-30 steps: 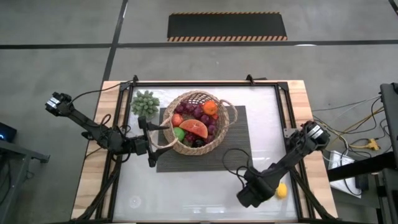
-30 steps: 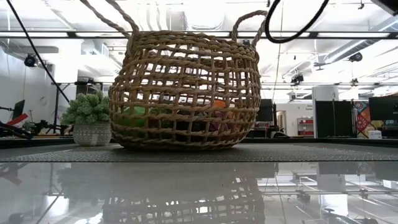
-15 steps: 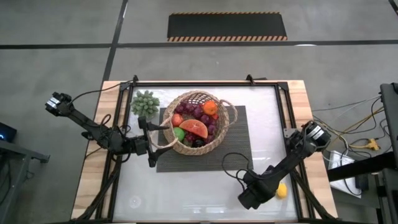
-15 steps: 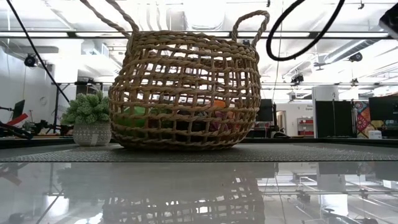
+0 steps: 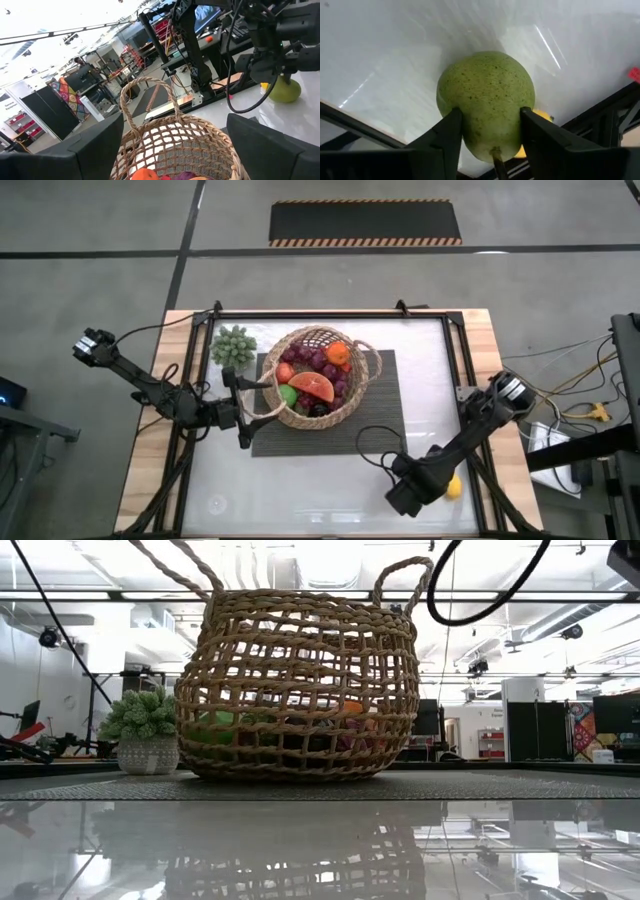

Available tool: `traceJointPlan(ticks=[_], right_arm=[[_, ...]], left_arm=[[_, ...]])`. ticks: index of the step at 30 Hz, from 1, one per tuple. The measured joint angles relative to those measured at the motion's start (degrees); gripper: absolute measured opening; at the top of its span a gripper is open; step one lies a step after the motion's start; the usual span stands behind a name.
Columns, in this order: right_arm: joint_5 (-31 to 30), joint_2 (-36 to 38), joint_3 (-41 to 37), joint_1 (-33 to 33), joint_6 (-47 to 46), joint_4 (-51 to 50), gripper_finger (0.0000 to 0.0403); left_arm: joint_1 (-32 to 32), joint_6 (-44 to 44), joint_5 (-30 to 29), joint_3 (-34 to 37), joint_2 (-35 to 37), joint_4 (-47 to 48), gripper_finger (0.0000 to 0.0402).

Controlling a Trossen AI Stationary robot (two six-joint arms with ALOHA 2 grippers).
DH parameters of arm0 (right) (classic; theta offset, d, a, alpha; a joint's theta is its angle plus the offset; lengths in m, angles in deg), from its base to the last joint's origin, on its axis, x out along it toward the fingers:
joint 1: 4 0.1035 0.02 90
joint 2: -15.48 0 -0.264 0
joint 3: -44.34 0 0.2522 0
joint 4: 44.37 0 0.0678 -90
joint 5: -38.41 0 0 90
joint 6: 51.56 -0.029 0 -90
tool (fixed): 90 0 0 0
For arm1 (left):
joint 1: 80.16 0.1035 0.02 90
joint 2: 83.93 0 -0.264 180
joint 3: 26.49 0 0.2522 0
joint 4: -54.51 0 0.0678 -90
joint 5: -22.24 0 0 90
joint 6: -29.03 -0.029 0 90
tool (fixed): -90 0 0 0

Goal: Build produce basket
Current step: Put the green pear into the brown basket

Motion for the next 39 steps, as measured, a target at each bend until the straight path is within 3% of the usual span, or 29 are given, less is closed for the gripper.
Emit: traceJointPlan(ticks=[8,17,24,30,39], right_arm=[[-7.99,2.91,4.95,-1.46,1.67,-0.13,0.0156],[-19.37,3.99,16.41,-5.17,13.03,0.03,0.0155],[-25.48,3.35,25.95,-8.53,31.52,4.27,0.0155],[-36.63,1.64,35.01,-13.91,48.21,5.32,0.0156],[-36.64,-3.19,44.46,-28.25,66.49,5.31,0.0156]], left_arm=[[0.0,-0.31,0.02,0.0,0.0,0.0,0.0336],[0.02,-0.13,0.02,0.0,0.02,0.16,0.0336],[0.0,-0.08,0.02,0.0,0.02,0.18,0.0336],[0.0,0.18,0.06,0.0,0.0,0.02,0.0336],[0.0,0.22,0.07,0.0,0.0,-0.11,0.0336]])
